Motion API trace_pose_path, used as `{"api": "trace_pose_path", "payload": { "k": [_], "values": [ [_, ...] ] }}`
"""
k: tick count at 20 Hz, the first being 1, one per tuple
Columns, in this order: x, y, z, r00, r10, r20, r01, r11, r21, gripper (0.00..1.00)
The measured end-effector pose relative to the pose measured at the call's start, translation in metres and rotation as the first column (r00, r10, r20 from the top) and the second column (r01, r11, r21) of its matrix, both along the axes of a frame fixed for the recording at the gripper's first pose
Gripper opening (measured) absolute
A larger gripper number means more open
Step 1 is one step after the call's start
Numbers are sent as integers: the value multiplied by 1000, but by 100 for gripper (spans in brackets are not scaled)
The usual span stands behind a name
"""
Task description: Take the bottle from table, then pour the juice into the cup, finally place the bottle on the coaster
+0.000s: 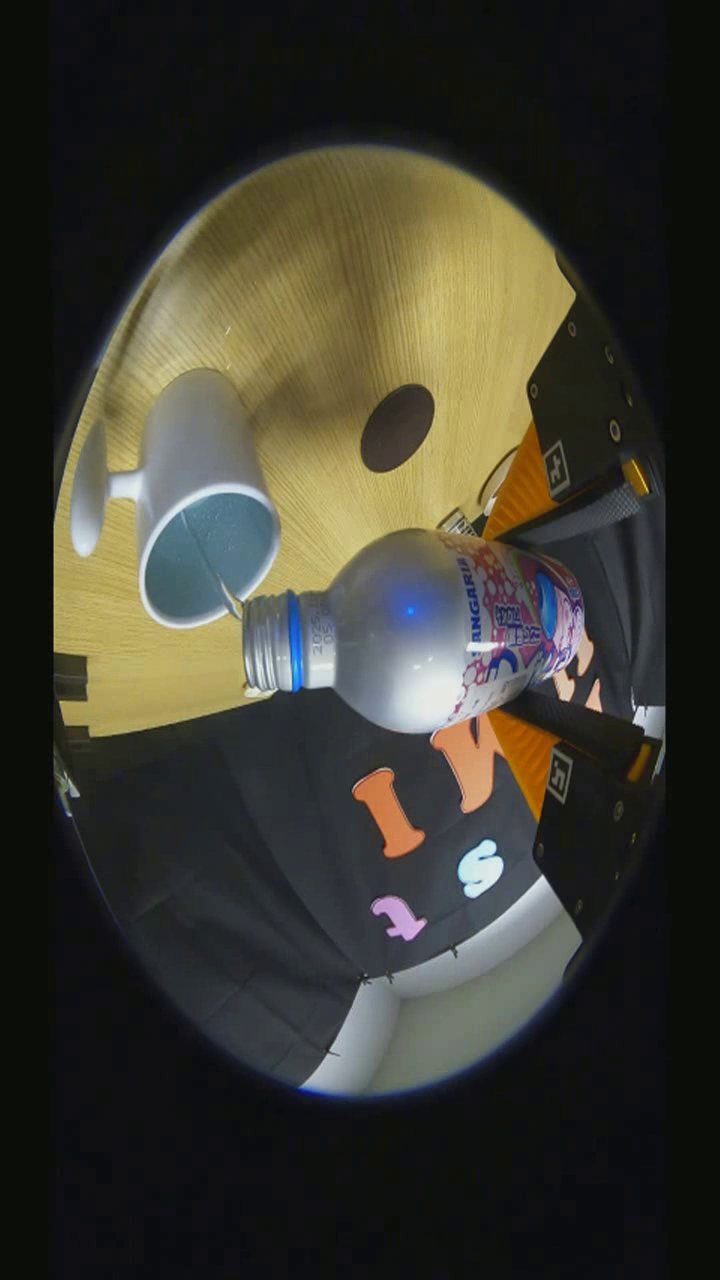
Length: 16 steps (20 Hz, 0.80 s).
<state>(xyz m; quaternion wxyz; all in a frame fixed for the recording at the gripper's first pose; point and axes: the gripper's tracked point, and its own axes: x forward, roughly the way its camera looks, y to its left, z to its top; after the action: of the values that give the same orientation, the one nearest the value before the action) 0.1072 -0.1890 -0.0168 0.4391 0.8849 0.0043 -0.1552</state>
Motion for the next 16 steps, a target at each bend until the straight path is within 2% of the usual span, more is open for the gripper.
{"api": "trace_pose_path", "payload": {
  "k": [16],
  "values": [
    [2,-10,9,999,-35,18,34,998,60,75]
  ]
}}
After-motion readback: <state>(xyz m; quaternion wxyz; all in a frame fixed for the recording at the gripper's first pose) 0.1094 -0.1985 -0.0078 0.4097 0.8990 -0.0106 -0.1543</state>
